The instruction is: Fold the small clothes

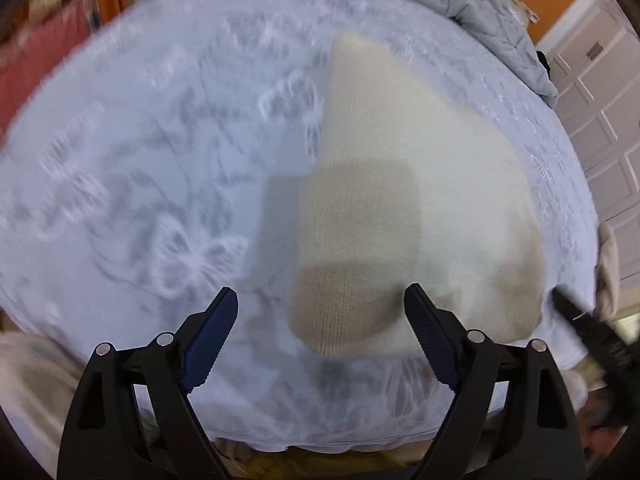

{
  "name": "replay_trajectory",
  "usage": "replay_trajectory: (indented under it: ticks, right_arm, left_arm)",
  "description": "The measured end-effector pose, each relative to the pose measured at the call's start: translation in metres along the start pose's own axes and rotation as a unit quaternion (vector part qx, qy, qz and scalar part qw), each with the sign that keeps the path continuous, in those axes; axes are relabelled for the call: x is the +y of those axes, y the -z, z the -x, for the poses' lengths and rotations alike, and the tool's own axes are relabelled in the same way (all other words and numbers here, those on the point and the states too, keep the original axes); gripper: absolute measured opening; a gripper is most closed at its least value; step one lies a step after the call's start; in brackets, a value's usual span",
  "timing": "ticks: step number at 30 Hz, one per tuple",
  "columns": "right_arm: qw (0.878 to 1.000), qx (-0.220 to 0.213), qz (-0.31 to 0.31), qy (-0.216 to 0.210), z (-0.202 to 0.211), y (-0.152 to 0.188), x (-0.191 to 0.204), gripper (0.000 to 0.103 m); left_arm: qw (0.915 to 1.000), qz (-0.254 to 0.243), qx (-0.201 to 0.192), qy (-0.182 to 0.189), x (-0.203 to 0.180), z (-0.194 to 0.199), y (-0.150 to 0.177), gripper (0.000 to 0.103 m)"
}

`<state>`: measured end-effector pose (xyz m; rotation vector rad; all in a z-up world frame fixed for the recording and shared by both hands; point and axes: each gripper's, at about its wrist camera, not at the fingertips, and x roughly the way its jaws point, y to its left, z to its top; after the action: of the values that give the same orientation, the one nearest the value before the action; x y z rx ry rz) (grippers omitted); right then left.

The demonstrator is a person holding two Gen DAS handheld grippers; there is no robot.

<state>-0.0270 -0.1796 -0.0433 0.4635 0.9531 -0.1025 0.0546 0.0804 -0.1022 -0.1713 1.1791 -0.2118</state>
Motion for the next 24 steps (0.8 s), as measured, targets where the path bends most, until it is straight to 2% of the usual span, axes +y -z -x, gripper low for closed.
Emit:
replay_trajectory:
  ticks: [1, 3, 5, 7, 9, 10, 11, 12, 14, 16, 18, 19, 24]
  right_arm:
    - [1.0, -0.003, 0.007, -0.008, 0.001, -0.006, 0.005, 0.001]
    - [1.0, -0.005, 0.024, -0.018, -0.002, -0.02, 0.016, 0.0]
    - [0.999, 0.001, 0.041, -0.008, -0.021, -0.037, 0.026, 0.0]
    - [0.998, 0.036, 0.045, 0.013, -0.056, -0.045, 0.026, 0.0]
    - [0.991, 0.11, 0.06, 0.042, -0.103, -0.032, 0.021, 0.0]
    - [0.991, 0.105, 0.07, 0.047, -0.109, -0.031, 0.021, 0.0]
    - [0.991, 0.092, 0.084, 0.054, -0.109, -0.032, 0.024, 0.0]
    - [0.99, 0.103, 0.081, 0.06, -0.107, -0.035, 0.027, 0.0]
    - [0.991, 0.104, 0.071, 0.055, -0.092, -0.041, 0.032, 0.0]
    - [0.995, 0.075, 0.064, 0.031, -0.064, -0.038, 0.032, 0.0]
    - [0.997, 0.051, 0.054, 0.023, -0.039, -0.03, 0.028, 0.001]
    - [0.998, 0.043, 0.045, 0.019, -0.028, -0.023, 0.027, 0.005]
    - [0.999, 0.033, 0.007, 0.03, 0.006, 0.01, 0.002, 0.011]
  left_arm:
    - [0.9998, -0.004, -0.022, 0.001, -0.001, 0.013, -0.001, 0.082]
    - [0.9983, 0.007, -0.055, 0.016, -0.004, 0.032, -0.01, 0.082]
    - [0.9978, 0.01, -0.063, 0.021, -0.013, 0.034, -0.029, 0.082]
    - [0.9986, -0.002, -0.053, -0.002, -0.023, 0.019, -0.048, 0.082]
    - [0.9988, -0.021, -0.021, -0.039, -0.029, -0.009, -0.054, 0.084]
    - [0.9987, -0.024, 0.009, -0.043, -0.026, -0.029, -0.054, 0.087]
    - [0.9993, -0.016, 0.014, -0.032, -0.026, -0.036, -0.052, 0.093]
    - [0.9995, 0.0, 0.006, -0.03, -0.021, -0.039, -0.052, 0.096]
    - [0.9994, 0.016, 0.011, -0.029, -0.015, -0.037, -0.053, 0.096]
    - [0.9994, 0.03, 0.008, -0.016, -0.01, -0.022, -0.051, 0.094]
    - [0.9995, 0.021, -0.003, -0.022, -0.01, -0.006, -0.044, 0.093]
    - [0.9995, 0.014, -0.01, -0.027, -0.012, 0.0, -0.041, 0.093]
    - [0.9976, -0.038, -0.023, -0.053, -0.032, 0.027, -0.012, 0.093]
